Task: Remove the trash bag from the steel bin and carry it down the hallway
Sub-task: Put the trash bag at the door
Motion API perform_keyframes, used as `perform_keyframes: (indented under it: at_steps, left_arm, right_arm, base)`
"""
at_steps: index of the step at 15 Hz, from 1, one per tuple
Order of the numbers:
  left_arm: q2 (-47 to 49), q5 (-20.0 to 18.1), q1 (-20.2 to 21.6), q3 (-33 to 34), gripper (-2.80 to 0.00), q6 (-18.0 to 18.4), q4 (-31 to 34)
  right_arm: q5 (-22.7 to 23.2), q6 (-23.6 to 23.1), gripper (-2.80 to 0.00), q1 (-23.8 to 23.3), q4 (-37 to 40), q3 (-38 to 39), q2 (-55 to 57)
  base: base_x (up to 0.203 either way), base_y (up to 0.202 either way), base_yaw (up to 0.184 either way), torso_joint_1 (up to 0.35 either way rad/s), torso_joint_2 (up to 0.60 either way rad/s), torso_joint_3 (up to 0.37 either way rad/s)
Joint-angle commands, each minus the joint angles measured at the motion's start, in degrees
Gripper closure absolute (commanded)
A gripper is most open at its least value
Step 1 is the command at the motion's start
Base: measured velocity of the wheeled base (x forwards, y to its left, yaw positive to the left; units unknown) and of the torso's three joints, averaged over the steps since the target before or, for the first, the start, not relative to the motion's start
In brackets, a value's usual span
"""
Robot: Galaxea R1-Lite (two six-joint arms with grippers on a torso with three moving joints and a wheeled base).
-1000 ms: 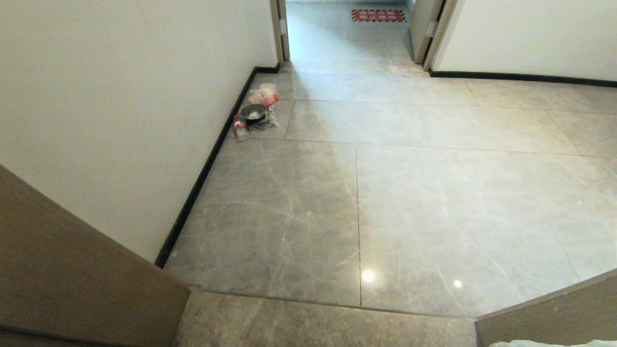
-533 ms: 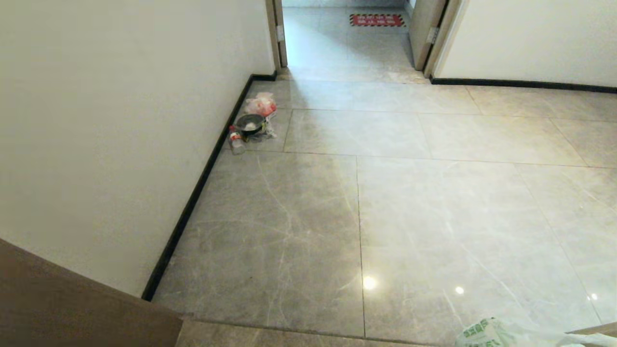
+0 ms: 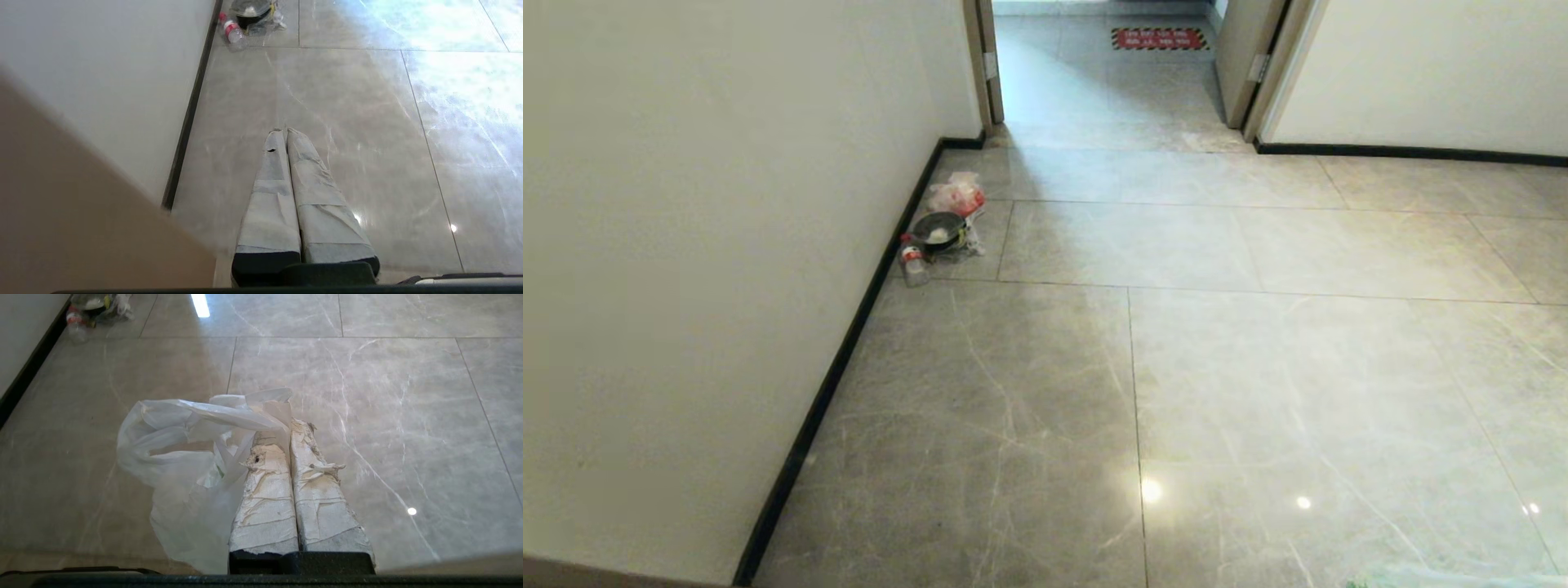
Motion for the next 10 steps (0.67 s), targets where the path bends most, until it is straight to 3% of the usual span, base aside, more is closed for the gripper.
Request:
perform_keyframes:
  at_steps: [1,10]
  left_arm:
    - [0.0,0.0,0.0,0.0,0.00,0.0,0.0]
    - [0.0,0.0,0.0,0.0,0.00,0.0,0.0]
  right_arm:
    - [0.0,0.0,0.00,0.0,0.0,0.0,0.0]
    - [0.0,0.0,0.00,0.0,0.0,0.0,0.0]
  base:
    - [0.182,0.000,-0.002,0.001,0.00,0.002]
    - [0.188,0.000,-0.002,0.002,0.00,0.002]
